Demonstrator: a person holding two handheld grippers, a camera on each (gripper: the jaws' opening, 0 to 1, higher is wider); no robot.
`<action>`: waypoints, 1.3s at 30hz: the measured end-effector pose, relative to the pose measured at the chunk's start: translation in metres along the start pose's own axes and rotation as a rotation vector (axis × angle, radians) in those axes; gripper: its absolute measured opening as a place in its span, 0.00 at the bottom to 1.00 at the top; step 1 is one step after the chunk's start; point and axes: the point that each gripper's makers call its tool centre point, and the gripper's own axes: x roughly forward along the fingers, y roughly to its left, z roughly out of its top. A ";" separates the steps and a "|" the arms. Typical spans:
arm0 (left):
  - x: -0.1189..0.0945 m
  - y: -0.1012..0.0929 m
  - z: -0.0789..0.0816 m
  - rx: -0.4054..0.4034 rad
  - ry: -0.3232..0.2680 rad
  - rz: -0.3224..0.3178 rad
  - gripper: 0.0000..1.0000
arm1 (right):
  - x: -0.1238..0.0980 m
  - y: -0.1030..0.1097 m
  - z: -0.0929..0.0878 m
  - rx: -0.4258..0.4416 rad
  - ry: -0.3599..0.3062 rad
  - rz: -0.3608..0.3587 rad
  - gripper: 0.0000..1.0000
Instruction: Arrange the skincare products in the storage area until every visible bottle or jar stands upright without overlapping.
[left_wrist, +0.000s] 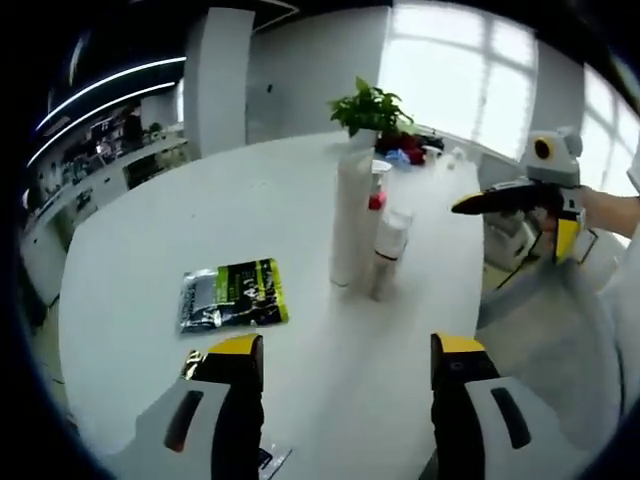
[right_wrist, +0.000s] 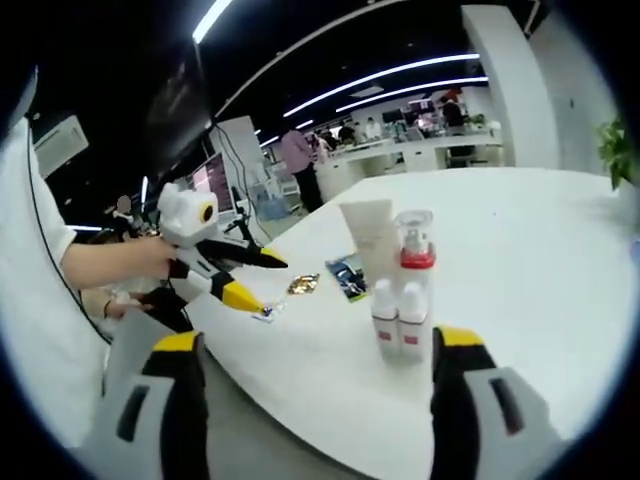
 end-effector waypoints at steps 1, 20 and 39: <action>-0.003 0.001 -0.001 -0.008 -0.004 0.010 0.66 | 0.000 0.001 0.000 -0.003 0.002 0.004 0.95; -0.055 -0.007 -0.025 -0.151 -0.057 0.159 0.80 | -0.012 0.015 0.001 -0.024 -0.023 0.012 0.99; -0.091 -0.014 -0.042 -0.251 -0.105 0.281 0.85 | -0.029 0.009 -0.010 0.016 -0.034 -0.013 1.00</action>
